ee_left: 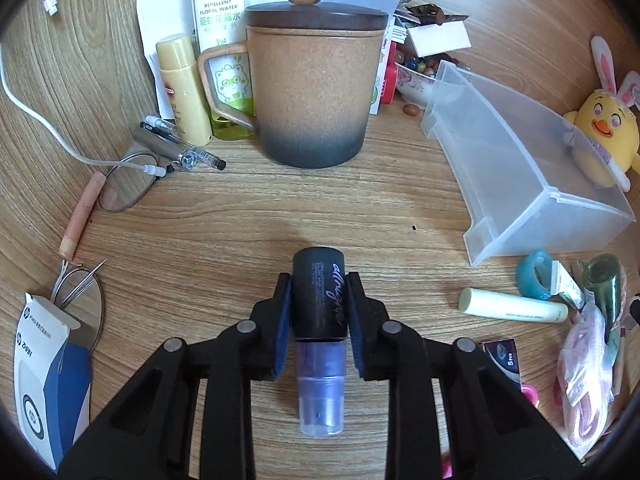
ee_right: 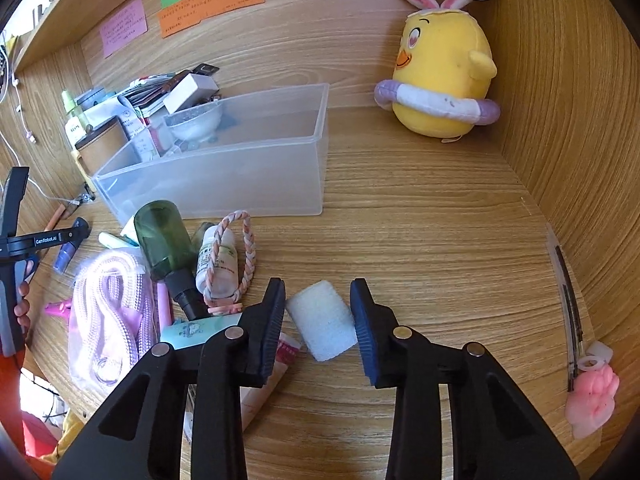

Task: Organize objects
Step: 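Grasp the purple-capped bottle with the left tool while the right tool grasps the white tape roll, then carry both items over the clear box and open both tools to drop them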

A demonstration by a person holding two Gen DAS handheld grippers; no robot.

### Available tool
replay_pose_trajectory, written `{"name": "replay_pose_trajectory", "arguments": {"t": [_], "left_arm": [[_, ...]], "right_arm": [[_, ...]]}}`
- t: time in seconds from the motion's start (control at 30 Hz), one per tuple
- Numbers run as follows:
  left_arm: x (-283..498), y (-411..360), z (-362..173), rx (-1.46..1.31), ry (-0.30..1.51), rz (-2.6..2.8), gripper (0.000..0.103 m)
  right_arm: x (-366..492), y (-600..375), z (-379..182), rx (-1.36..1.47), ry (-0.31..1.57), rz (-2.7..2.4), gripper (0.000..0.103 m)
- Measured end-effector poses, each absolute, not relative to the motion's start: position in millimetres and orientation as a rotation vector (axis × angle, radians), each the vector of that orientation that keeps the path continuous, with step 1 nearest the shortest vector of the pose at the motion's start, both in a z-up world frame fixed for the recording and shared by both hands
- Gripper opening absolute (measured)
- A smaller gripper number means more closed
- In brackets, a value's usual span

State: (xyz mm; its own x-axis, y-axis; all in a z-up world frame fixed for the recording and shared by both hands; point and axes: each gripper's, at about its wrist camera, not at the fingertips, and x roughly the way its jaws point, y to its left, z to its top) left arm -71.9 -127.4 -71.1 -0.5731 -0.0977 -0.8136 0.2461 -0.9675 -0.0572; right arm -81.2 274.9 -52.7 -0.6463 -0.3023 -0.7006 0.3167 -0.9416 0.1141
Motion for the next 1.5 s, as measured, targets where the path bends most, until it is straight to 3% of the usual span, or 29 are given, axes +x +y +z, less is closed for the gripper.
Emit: {"name": "replay_pose_trajectory", "arguments": {"t": [0.4, 0.77, 1.13, 1.5], "left_arm": [[-57.1, -103.3, -8.8, 1.091, 0.253, -2.793, 0.026], [-71.2, -62.8, 47.4, 0.927, 0.208, -2.977, 0.026], [-113.2, -38.4, 42.6, 1.001, 0.155, -3.007, 0.025], [-156.8, -19.6, 1.8, 1.221, 0.112, -2.951, 0.025]], "right_arm": [[-96.8, 263.5, -5.8, 0.876, -0.024, -2.605, 0.031], [-120.8, 224.9, 29.9, 0.732, 0.049, -2.563, 0.031], [-164.0, 203.0, 36.4, 0.758, 0.128, -2.530, 0.031], [-207.0, 179.3, -6.3, 0.915, 0.192, -2.468, 0.031]]}}
